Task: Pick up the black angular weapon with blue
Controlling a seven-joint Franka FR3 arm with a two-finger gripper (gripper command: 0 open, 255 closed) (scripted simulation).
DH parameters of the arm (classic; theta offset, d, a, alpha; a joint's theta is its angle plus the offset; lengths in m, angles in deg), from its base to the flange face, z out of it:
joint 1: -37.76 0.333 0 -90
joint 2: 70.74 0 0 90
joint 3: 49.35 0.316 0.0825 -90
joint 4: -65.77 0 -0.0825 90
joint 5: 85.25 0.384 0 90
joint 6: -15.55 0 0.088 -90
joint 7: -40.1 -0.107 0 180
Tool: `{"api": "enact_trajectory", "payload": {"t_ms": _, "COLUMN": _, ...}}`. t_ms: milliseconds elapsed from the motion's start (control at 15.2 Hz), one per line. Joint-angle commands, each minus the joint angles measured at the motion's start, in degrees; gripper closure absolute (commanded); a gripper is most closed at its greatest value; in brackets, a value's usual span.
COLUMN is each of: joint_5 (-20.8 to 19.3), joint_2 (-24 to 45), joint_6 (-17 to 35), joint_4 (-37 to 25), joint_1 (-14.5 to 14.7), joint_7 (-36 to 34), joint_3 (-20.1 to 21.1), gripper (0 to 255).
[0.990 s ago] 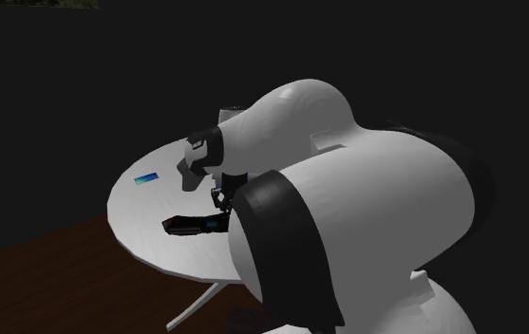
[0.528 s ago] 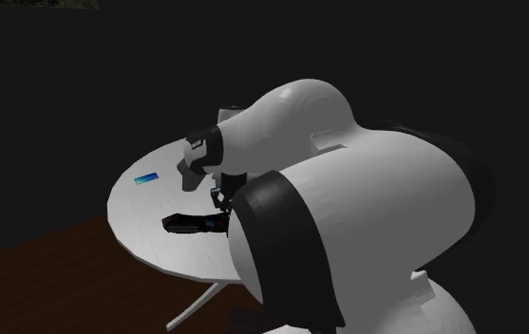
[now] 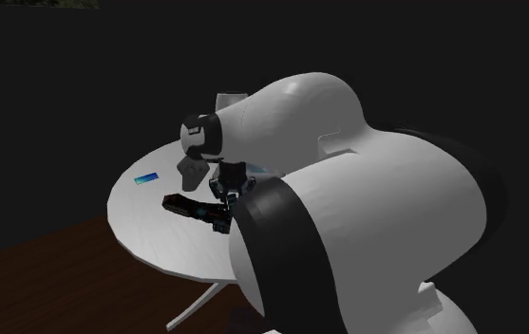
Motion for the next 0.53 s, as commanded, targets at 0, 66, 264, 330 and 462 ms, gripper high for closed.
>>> {"api": "enact_trajectory", "payload": {"t_ms": 0, "joint_5": -0.04, "joint_2": -0.40, "joint_6": -1.61, "joint_4": -1.24, "joint_1": -0.03, "joint_7": -0.04, "joint_3": -0.15, "gripper": 255}}
{"api": "enact_trajectory", "payload": {"t_ms": 66, "joint_5": -0.07, "joint_2": -0.54, "joint_6": -2.39, "joint_4": -1.88, "joint_1": -0.05, "joint_7": -0.08, "joint_3": -0.22, "gripper": 255}}
{"api": "enact_trajectory", "payload": {"t_ms": 264, "joint_5": -0.17, "joint_2": -0.90, "joint_6": -4.74, "joint_4": -3.88, "joint_1": -0.11, "joint_7": -0.19, "joint_3": -0.41, "gripper": 255}}
{"api": "enact_trajectory", "payload": {"t_ms": 330, "joint_5": -0.21, "joint_2": -0.99, "joint_6": -5.52, "joint_4": -4.56, "joint_1": -0.13, "joint_7": -0.23, "joint_3": -0.47, "gripper": 255}}
{"api": "enact_trajectory", "payload": {"t_ms": 462, "joint_5": -0.21, "joint_2": -1.00, "joint_6": -5.64, "joint_4": -4.67, "joint_1": -0.14, "joint_7": -0.24, "joint_3": -0.48, "gripper": 255}}
